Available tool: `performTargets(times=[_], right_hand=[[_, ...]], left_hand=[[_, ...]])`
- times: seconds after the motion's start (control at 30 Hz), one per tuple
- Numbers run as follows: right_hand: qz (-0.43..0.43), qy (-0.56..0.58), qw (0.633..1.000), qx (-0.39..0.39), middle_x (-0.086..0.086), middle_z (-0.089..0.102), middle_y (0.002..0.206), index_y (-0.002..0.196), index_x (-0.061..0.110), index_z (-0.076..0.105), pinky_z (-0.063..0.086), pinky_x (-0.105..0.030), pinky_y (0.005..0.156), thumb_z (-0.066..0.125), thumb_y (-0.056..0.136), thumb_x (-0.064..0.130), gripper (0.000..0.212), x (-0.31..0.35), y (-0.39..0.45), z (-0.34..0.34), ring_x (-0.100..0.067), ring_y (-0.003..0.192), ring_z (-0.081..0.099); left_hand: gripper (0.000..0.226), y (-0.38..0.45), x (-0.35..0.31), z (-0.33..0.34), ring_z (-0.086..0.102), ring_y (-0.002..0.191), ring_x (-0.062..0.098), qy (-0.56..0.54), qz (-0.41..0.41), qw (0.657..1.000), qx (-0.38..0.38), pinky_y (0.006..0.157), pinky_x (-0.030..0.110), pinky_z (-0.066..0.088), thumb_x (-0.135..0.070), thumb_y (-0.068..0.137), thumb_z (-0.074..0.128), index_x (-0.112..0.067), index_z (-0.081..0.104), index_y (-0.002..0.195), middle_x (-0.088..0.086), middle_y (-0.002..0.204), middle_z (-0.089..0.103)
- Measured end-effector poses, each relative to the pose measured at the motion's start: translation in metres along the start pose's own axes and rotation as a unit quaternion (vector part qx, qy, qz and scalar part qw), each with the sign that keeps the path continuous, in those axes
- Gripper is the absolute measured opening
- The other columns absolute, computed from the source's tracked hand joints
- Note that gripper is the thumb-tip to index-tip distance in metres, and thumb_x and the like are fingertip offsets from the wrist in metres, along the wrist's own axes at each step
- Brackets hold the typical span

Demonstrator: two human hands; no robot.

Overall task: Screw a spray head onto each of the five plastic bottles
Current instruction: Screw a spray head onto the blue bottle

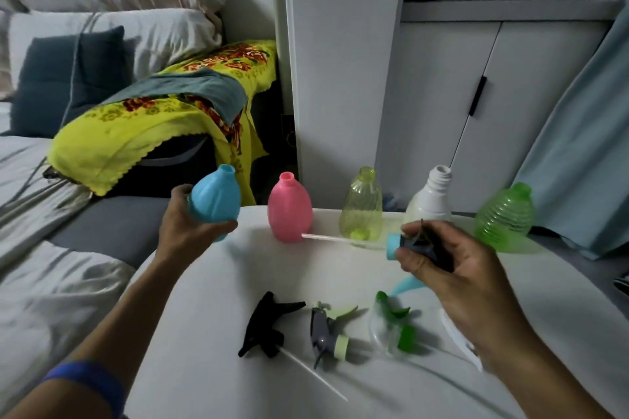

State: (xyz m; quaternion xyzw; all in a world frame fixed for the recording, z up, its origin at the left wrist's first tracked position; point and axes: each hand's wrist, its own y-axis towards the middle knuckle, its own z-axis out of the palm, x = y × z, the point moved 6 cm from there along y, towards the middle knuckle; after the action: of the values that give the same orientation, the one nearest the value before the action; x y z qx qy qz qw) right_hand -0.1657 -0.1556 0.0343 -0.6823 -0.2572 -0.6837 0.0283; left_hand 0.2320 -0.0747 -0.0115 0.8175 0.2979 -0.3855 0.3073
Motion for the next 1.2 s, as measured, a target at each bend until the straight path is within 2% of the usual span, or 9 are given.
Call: performTargets(times=[0.07, 0.13, 0.23, 0.33, 0.43, 0.57, 0.73, 0.87, 1.2], right_hand=[[-0.031, 0.015, 0.999, -0.015, 0.008, 0.078, 0.093, 0.099, 0.03, 0.074, 0.054, -0.017, 0.078, 0.08, 0.066, 0.037, 0.034, 0.012, 0.005, -0.016, -0.004, 0.086, 0.071], [-0.056, 0.007, 0.998, -0.02, 0.008, 0.078, 0.097, 0.102, 0.027, 0.073, 0.055, -0.017, 0.08, 0.082, 0.066, 0.047, 0.042, 0.025, 0.007, -0.03, -0.005, 0.089, 0.072], [-0.055, 0.006, 0.998, -0.006, 0.008, 0.077, 0.099, 0.102, 0.026, 0.073, 0.056, -0.019, 0.08, 0.082, 0.064, 0.061, 0.052, 0.034, 0.006, -0.04, -0.006, 0.091, 0.072], [-0.055, -0.013, 0.998, 0.036, 0.006, 0.077, 0.099, 0.101, 0.028, 0.073, 0.057, -0.02, 0.08, 0.08, 0.067, 0.06, 0.047, 0.037, 0.001, -0.034, -0.009, 0.092, 0.072], [-0.059, -0.028, 0.996, 0.055, 0.004, 0.077, 0.099, 0.098, 0.029, 0.073, 0.057, -0.02, 0.08, 0.077, 0.071, 0.044, 0.031, 0.04, -0.003, -0.029, -0.01, 0.092, 0.072], [-0.045, -0.013, 0.997, 0.059, 0.0, 0.076, 0.098, 0.096, 0.027, 0.074, 0.057, -0.024, 0.081, 0.078, 0.07, 0.033, 0.028, 0.039, -0.007, -0.025, -0.013, 0.091, 0.072], [-0.039, -0.024, 0.996, 0.078, 0.006, 0.074, 0.089, 0.092, 0.022, 0.073, 0.052, -0.014, 0.074, 0.078, 0.075, 0.018, 0.019, 0.029, -0.011, -0.004, -0.004, 0.084, 0.069], [-0.05, -0.063, 0.992, 0.099, 0.01, 0.074, 0.088, 0.093, 0.02, 0.072, 0.048, -0.009, 0.073, 0.08, 0.078, 0.002, 0.024, 0.026, -0.012, 0.006, 0.001, 0.08, 0.067], [-0.073, -0.101, 0.988, 0.087, 0.014, 0.073, 0.09, 0.096, 0.031, 0.069, 0.048, -0.01, 0.075, 0.08, 0.074, 0.024, 0.026, 0.03, -0.013, 0.012, -0.002, 0.083, 0.068]], left_hand=[[0.099, -0.015, -0.038, -0.015, 0.053, 0.103, 0.031, 0.103, 0.105, 0.989, 0.002, 0.084, 0.045, 0.051, -0.026, 0.045, 0.094, -0.015, 0.044, 0.129, 0.012, 0.118, 0.053], [0.098, -0.044, -0.074, -0.024, 0.049, 0.107, 0.032, 0.196, 0.206, 0.959, 0.019, 0.089, 0.041, 0.043, -0.025, 0.047, 0.092, -0.011, 0.047, 0.133, 0.013, 0.124, 0.053], [0.098, -0.093, -0.106, -0.034, 0.048, 0.114, 0.028, 0.228, 0.278, 0.932, 0.036, 0.091, 0.034, 0.04, -0.03, 0.05, 0.091, -0.012, 0.047, 0.135, 0.009, 0.131, 0.052], [0.095, -0.126, -0.122, -0.036, 0.048, 0.116, 0.027, 0.223, 0.299, 0.927, 0.039, 0.092, 0.034, 0.043, -0.031, 0.052, 0.09, -0.014, 0.047, 0.136, 0.006, 0.133, 0.051], [0.093, -0.136, -0.131, -0.032, 0.048, 0.117, 0.029, 0.225, 0.308, 0.923, 0.048, 0.091, 0.038, 0.047, -0.03, 0.053, 0.09, -0.014, 0.049, 0.136, 0.006, 0.134, 0.051], [0.095, -0.139, -0.135, -0.024, 0.048, 0.119, 0.029, 0.221, 0.309, 0.922, 0.07, 0.094, 0.042, 0.049, -0.029, 0.053, 0.091, -0.015, 0.049, 0.136, 0.005, 0.135, 0.052], [0.096, -0.151, -0.149, -0.001, 0.047, 0.119, 0.027, 0.204, 0.337, 0.913, 0.106, 0.09, 0.042, 0.05, -0.034, 0.054, 0.092, -0.014, 0.048, 0.137, 0.005, 0.135, 0.051], [0.096, -0.158, -0.159, 0.01, 0.048, 0.121, 0.029, 0.194, 0.355, 0.907, 0.114, 0.091, 0.043, 0.051, -0.034, 0.055, 0.091, -0.016, 0.047, 0.138, 0.005, 0.136, 0.051], [0.093, -0.16, -0.16, 0.011, 0.048, 0.12, 0.029, 0.194, 0.357, 0.906, 0.114, 0.091, 0.043, 0.051, -0.035, 0.056, 0.089, -0.016, 0.048, 0.138, 0.005, 0.135, 0.052]])
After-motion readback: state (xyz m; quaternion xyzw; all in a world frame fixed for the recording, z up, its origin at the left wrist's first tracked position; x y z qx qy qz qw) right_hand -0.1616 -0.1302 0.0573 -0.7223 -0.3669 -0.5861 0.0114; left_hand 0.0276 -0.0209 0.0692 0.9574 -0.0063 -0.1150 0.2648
